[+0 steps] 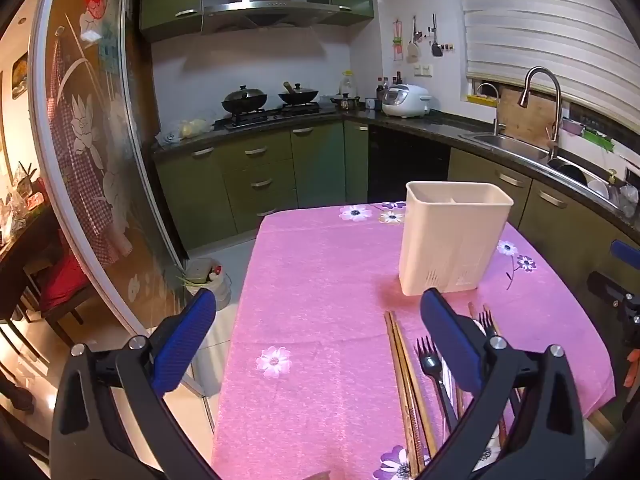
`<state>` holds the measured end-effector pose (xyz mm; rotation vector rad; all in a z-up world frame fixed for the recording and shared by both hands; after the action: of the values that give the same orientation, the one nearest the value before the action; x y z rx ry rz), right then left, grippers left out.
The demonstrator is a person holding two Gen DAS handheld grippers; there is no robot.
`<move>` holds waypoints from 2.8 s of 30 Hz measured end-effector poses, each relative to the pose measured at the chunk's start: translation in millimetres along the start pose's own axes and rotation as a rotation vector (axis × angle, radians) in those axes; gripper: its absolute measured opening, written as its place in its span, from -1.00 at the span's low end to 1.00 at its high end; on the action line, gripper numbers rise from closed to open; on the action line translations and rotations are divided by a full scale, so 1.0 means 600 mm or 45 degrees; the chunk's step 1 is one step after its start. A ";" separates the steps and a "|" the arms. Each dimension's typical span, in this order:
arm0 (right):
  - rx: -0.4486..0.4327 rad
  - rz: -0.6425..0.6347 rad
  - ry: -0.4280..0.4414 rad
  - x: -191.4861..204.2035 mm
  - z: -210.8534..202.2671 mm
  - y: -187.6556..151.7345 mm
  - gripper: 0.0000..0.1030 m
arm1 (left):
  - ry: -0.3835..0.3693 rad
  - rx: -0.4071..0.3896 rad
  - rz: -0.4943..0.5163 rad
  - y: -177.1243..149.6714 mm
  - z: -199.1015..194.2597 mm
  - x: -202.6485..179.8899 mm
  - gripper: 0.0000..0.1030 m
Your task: Organize utensils
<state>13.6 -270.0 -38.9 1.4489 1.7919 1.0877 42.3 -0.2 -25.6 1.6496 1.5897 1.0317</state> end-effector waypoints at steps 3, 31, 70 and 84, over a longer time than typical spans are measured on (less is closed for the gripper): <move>-0.003 -0.006 -0.006 0.000 0.000 0.001 0.93 | -0.032 0.018 -0.007 -0.003 0.000 0.002 0.89; -0.004 0.007 -0.003 -0.004 0.001 0.000 0.93 | -0.038 0.070 -0.008 -0.012 0.011 0.002 0.89; 0.006 0.011 -0.001 -0.010 0.005 -0.007 0.93 | 0.008 0.063 -0.002 -0.014 0.012 0.006 0.89; 0.011 0.015 0.001 -0.017 0.020 -0.021 0.93 | -0.006 0.080 -0.005 -0.019 0.018 0.005 0.89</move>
<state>19.7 -278.4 -56.3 1.4658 1.7931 1.0878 45.4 4.5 -40.5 1.6886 1.6367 0.9841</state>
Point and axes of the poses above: each gripper's, at about its wrist camera, not at the fingertips, and z roughly the way its jaws point, x to its left, y to its top, the point moved 5 cm from there along z, roughly the way its jaws point, and after that the axes turned 5 degrees about y, right-handed, at the moved point
